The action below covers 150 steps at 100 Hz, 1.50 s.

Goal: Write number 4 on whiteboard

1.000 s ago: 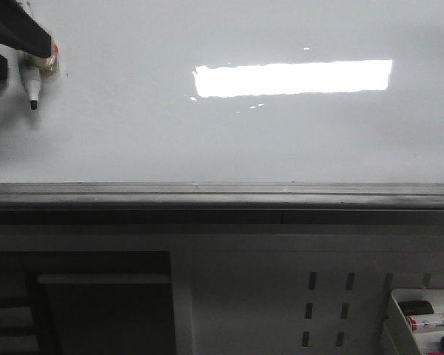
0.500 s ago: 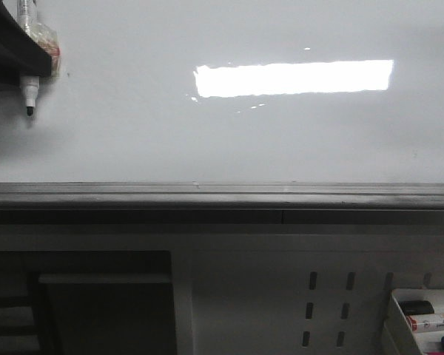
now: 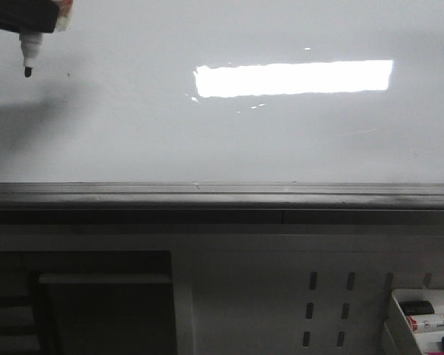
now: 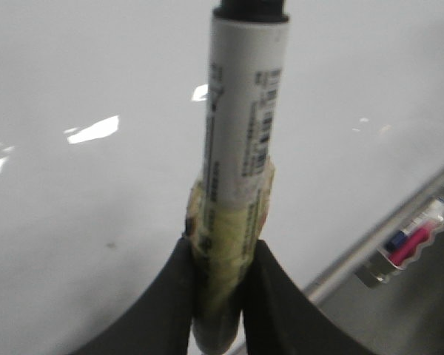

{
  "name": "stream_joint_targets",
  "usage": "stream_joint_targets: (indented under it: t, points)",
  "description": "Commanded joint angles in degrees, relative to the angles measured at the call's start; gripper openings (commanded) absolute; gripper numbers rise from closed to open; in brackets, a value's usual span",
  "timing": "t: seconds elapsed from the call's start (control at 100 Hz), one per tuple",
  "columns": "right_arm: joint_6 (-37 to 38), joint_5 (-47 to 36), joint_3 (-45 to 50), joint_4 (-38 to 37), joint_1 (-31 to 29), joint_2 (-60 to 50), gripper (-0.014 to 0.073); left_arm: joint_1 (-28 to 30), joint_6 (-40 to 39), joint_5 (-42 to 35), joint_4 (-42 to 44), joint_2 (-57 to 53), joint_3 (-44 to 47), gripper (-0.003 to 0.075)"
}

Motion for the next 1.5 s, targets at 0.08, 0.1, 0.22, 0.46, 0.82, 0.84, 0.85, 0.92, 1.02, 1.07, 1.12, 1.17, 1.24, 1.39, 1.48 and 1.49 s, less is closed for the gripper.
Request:
stream_joint_targets:
  t: [0.08,0.1,0.22,0.46,0.82,0.84,0.85,0.92,1.02,1.07,1.12,1.17,1.24,1.39,1.48,1.49]
  points:
    - [-13.19,10.12,-5.43,18.05,-0.21,6.27,0.0448,-4.28,2.70,4.79,3.02,-2.48,-1.79,-0.0020]
    - [-13.31,10.97,-5.81,18.94,-0.21,7.02,0.0448,-4.86,2.70,4.79,4.02,-2.48,-1.79,-0.0020]
    - [-13.30,15.94,-9.62,19.54,-0.21,10.81,0.0448,-11.75,1.48,4.26,9.04,-2.48,-1.79,-0.0021]
    - [-12.16,17.63,-16.57,13.72,5.02,14.76,0.0448,-28.72,-8.04,-10.06,23.04,-1.40,-1.79,-0.0021]
    - [-3.22,13.08,-25.91,2.68,18.22,20.08,0.0448,-37.32,-19.31,-16.26,33.61,4.26,-2.44,-0.0021]
    - [-2.91,13.37,-26.45,2.23,18.60,20.66,0.0448,-37.32,-19.31,-16.26,33.61,4.23,-2.62,-0.0021]
    - [-2.60,13.39,-26.80,1.92,18.71,21.11,0.0448,-37.32,-19.31,-16.26,33.61,4.23,-2.75,-0.0021]
    - [-1.86,14.77,-28.49,1.21,19.84,23.33,0.0448,-37.32,-19.31,-16.65,33.61,4.40,-3.40,-0.0021]
    - [-1.44,16.00,-30.43,1.07,21.41,26.11,0.0448,-37.32,-19.31,-16.77,33.83,4.40,-4.05,-0.0021]
    - [-1.18,16.63,-31.40,0.79,22.18,27.37,0.0448,-37.32,-19.31,-16.88,34.10,4.40,-4.05,-0.0021]
    - [-0.65,16.89,-32.12,0.62,22.82,28.45,0.0448,-37.32,-19.31,-16.88,34.69,4.40,-4.05,-0.0021]
    - [-0.39,17.06,-32.74,0.32,23.29,29.29,0.0448,-37.32,-19.31,-16.88,34.95,4.40,-4.05,-0.0020]
    - [-0.39,17.39,-33.24,0.16,23.93,30.31,0.0447,-37.32,-19.31,-16.88,35.10,4.40,-4.05,-0.0020]
    - [-0.39,18.05,-33.49,-0.25,24.50,31.68,0.0394,-37.32,-19.31,-17.85,35.26,4.40,-4.05,-0.0020]
    - [-0.39,18.28,-33.49,-0.48,24.74,32.02,0.0329,-37.32,-19.31,-18.84,35.26,4.40,-4.05,-0.0020]
    - [-0.39,18.39,-33.49,-0.48,24.74,32.02,0.0325,-37.32,-19.31,-18.90,35.26,4.40,-4.05,-0.0020]
